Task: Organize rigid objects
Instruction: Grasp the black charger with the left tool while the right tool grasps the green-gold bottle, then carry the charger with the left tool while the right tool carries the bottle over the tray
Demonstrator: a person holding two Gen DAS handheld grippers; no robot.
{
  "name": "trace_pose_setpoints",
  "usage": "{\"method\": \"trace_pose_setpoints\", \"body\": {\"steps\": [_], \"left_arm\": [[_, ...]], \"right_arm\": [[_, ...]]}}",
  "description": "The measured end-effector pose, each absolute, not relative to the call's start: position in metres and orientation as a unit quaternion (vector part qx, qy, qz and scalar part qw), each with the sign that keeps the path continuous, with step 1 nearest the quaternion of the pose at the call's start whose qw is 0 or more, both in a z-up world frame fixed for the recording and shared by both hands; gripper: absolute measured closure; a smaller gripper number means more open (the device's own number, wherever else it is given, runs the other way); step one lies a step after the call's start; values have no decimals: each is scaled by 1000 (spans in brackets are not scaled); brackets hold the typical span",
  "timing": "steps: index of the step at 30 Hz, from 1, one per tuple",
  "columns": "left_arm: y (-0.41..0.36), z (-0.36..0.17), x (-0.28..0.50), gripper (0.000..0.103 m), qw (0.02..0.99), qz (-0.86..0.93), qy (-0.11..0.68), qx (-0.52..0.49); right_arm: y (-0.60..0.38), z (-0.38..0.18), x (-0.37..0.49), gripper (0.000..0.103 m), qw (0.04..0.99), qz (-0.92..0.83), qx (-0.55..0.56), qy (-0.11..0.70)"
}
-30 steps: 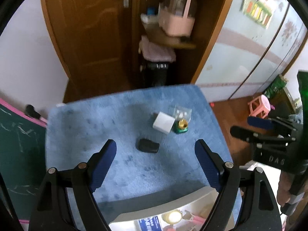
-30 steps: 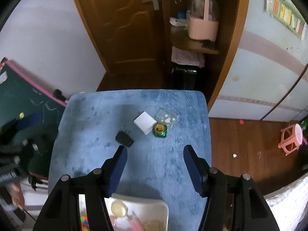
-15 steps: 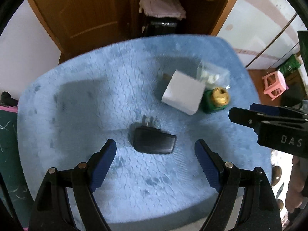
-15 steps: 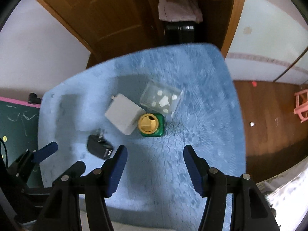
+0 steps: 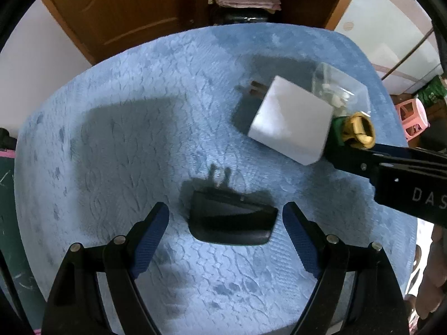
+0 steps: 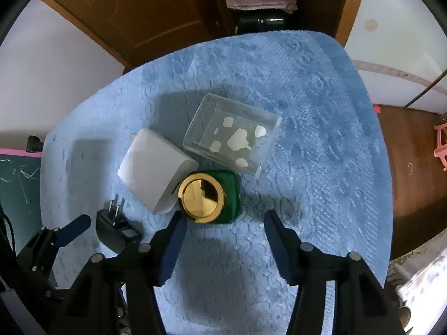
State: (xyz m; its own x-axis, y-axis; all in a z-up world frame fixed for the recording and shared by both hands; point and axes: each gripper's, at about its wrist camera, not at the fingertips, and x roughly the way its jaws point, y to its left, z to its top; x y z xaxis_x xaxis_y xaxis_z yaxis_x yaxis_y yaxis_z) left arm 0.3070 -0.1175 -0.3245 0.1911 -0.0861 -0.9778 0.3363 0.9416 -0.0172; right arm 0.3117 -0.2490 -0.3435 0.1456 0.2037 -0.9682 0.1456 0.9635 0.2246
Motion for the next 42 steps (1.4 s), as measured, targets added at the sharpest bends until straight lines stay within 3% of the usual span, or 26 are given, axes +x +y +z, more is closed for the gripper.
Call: {"method": "trace_pose_setpoints", "body": {"steps": [8, 11, 19, 29, 37, 42], "left_arm": [[-115, -331, 309, 18, 772, -131, 615, 94], [-117, -332, 304, 34, 769, -148, 616, 88], [-112, -323, 286, 35, 778, -162, 602, 83], [-92, -259, 251, 36, 807, -183, 559, 51], [-84, -175, 201, 36, 837, -206, 506, 24], [-74, -150, 169, 36, 848, -209, 486, 19]], "right_arm": [[-228, -354, 323, 59, 749, 18, 102, 654], [-219, -355, 326, 61, 752, 16, 87, 653], [-206, -354, 317, 61, 759, 12, 64, 647], [-233, -327, 283, 62, 762, 26, 98, 640], [-242, -265, 238, 62, 786, 61, 135, 600], [-234, -213, 191, 62, 813, 92, 134, 560]]}}
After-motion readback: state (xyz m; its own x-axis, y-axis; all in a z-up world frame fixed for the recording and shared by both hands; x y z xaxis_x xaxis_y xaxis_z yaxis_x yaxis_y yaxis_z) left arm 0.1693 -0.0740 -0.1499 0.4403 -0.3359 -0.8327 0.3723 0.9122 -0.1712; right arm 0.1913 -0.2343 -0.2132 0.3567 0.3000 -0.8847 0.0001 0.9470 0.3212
